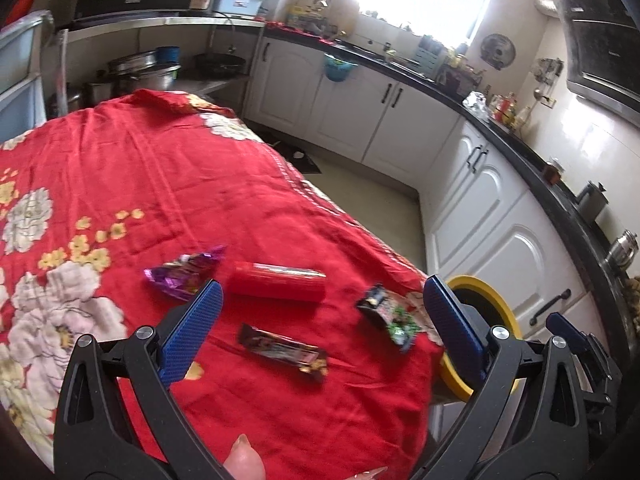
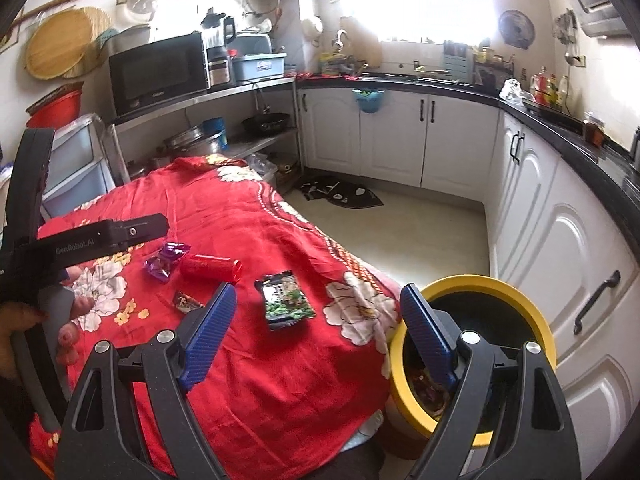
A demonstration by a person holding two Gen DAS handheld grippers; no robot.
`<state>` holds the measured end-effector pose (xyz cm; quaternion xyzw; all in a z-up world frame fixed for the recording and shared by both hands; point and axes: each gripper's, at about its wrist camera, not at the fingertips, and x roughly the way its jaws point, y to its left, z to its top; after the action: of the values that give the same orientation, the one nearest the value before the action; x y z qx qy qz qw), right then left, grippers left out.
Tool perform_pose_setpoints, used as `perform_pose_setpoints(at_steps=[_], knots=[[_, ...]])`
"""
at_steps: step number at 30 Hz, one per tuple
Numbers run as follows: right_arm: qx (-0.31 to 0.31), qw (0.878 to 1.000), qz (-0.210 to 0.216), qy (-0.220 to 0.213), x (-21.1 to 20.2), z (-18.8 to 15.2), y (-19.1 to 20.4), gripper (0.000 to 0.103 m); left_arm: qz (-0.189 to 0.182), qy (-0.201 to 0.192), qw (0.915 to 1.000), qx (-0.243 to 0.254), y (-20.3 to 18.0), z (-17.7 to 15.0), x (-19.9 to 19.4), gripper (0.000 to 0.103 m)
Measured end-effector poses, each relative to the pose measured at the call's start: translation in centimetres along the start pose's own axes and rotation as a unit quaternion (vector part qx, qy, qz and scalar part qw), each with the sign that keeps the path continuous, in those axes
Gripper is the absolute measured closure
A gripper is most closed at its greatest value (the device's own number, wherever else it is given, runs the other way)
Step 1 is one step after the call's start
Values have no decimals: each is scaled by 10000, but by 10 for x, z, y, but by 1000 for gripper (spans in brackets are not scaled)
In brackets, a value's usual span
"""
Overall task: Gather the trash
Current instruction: 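Move both tools back over the table toward the remaining wrappers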
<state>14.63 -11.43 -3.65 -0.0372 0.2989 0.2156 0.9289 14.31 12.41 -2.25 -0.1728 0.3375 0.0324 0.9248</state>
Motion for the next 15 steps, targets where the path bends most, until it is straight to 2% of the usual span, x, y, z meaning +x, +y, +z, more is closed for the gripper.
perform_pose_setpoints(at_steps=[9, 15], knots=[[-244, 9993, 148, 234, 35, 2, 15, 22, 453, 21, 9990, -16, 33, 1, 4, 11], [-439, 9974, 186, 538, 65, -1, 22, 22, 744, 137, 9971, 42, 51, -3, 16, 11]])
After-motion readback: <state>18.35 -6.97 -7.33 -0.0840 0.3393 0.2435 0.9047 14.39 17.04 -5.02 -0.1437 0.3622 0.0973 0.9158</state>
